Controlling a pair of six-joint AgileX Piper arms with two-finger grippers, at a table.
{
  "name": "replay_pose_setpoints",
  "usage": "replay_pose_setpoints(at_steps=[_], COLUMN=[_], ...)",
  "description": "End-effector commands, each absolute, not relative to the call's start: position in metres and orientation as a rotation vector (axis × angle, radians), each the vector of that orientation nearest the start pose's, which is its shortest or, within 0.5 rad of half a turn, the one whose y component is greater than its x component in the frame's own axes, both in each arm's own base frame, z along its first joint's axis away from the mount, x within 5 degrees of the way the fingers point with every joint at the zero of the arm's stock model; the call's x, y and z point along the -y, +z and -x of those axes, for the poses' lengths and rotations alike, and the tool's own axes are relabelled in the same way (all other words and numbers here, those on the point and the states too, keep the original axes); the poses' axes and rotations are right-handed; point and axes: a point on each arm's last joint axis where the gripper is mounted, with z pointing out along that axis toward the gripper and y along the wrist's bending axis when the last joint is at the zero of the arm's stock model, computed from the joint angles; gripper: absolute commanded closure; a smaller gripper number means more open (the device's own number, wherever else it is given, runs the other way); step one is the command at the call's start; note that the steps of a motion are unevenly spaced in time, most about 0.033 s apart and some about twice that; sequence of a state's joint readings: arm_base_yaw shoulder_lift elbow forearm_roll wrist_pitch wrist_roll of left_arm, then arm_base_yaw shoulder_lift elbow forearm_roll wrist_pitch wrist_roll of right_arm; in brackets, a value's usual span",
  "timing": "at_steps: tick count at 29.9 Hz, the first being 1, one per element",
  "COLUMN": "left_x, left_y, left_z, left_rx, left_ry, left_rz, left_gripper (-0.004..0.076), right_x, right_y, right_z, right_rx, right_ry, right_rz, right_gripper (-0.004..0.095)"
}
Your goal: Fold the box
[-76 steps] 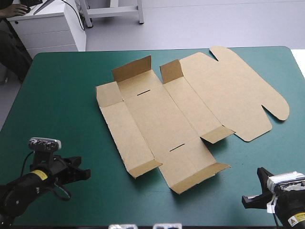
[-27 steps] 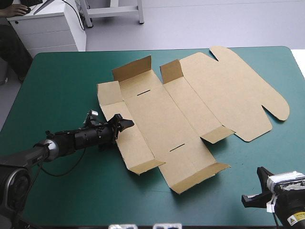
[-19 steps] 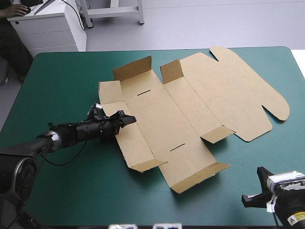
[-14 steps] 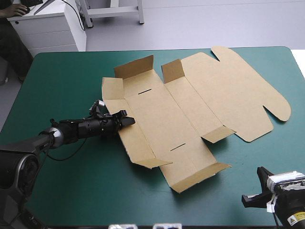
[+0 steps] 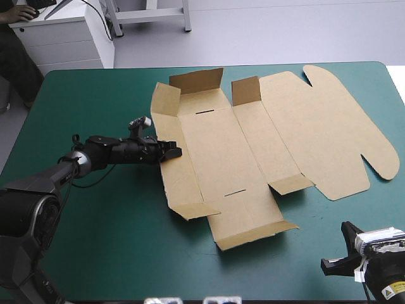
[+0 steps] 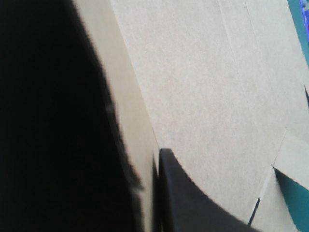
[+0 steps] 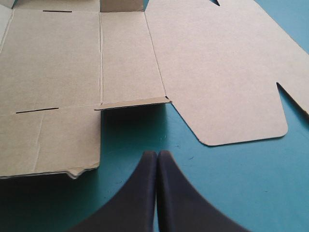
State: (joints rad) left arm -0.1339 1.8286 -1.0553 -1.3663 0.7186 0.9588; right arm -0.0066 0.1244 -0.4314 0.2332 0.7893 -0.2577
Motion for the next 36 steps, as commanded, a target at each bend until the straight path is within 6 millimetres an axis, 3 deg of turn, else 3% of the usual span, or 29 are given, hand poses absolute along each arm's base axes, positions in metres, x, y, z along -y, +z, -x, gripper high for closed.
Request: replay_pose_setpoints(at_steps=[1, 8, 12, 20, 25, 36], left_x=[0.105, 0.094, 0.088, 0.120, 0.158, 0.234], left_y=[0.251, 0.334, 0.376, 0.442, 0.459, 0.457], left_z=[-0.358, -0.360, -0.360, -0.351, -0.338, -0.291], left_rx=[-2.309, -2.146, -2.049, -1.741, -1.546, -1.275], left_ry=[-0.871, -0.440, -0.164, 0.207, 0.338, 0.520], left_rz=[-0.401, -0.873, -1.036, -1.208, -1.296, -1.559], left_gripper=[0.0731, 0.0731, 0.0731, 0.0731, 0.0731, 0.0731], right_x=[-0.014, -0.015, -0.015, -0.016, -0.016, -0.016], right_y=[0.293, 0.292, 0.293, 0.292, 0.292, 0.292], right_z=[-0.035, -0.035, -0.035, -0.035, -0.035, -0.035], right_rx=[-1.863, -1.865, -1.863, -1.863, -1.863, -1.863], right_ry=[0.098, 0.105, 0.117, 0.133, 0.133, 0.133], right_rz=[0.175, 0.173, 0.171, 0.168, 0.168, 0.168], right_gripper=[0.0927, 0.0927, 0.0927, 0.0927, 0.0927, 0.0927])
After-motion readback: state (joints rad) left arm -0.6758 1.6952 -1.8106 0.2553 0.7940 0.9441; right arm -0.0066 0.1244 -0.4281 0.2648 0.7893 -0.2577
